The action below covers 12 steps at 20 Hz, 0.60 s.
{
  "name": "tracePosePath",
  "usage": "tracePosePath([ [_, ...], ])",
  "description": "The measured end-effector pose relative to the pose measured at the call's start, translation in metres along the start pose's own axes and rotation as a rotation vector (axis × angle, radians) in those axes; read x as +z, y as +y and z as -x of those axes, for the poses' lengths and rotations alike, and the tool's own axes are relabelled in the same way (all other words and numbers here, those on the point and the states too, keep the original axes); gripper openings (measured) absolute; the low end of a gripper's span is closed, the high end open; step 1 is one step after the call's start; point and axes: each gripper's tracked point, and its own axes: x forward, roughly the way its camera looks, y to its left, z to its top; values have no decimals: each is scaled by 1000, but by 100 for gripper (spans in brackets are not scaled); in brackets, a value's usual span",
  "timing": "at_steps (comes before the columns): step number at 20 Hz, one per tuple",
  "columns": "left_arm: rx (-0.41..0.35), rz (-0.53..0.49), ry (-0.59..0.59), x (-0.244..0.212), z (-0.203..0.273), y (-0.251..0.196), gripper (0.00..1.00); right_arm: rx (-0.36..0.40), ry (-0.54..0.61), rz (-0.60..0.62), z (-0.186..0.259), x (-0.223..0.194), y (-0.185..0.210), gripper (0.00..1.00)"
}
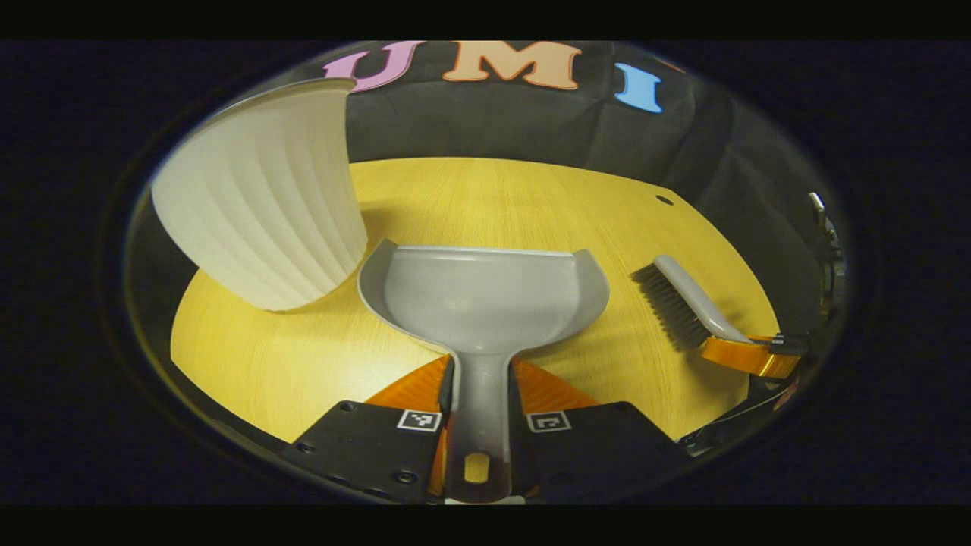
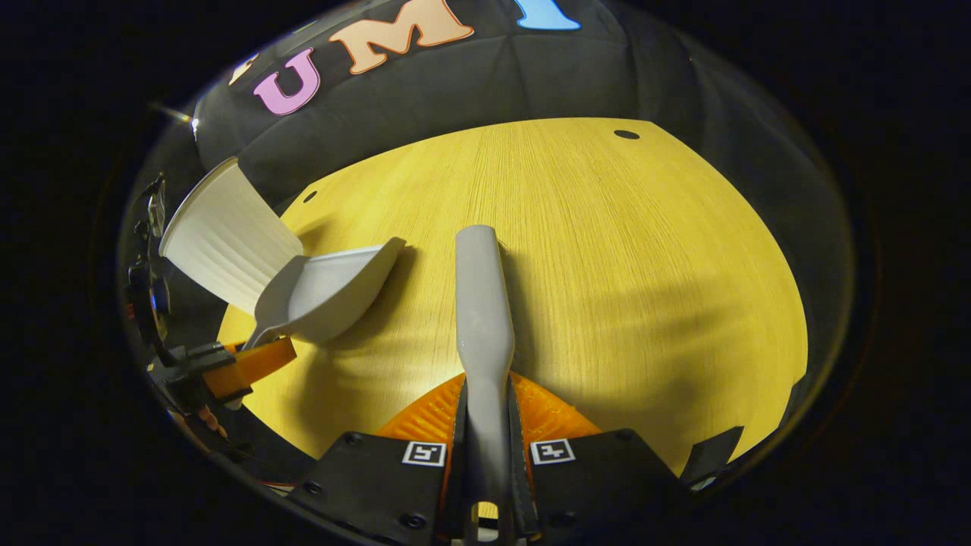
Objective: Pick up the small broom and dustpan from the desktop, sweep the trash into the dustpan with the broom, and then empty the trash into the garbage bin.
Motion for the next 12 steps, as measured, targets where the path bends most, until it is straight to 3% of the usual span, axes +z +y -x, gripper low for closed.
tracePosePath([
  [5,21,-15,-15,-13,-1,-6,26,11,36,-23,-10,-10,-7,29],
  [7,-1,18,-21,-15,1,-13,31,48,39,-41,-13,-12,0,33],
  [9,-18,43,-34,-16,6,-18,35,104,14,-88,-6,-5,12,52],
  [10,-14,48,-40,-16,10,-20,43,141,-10,-107,0,0,15,73],
  [11,-7,45,-55,-13,16,-20,64,166,-40,-118,7,5,17,84],
  [12,8,42,-72,-9,25,-18,75,195,-76,-131,22,13,18,97],
])
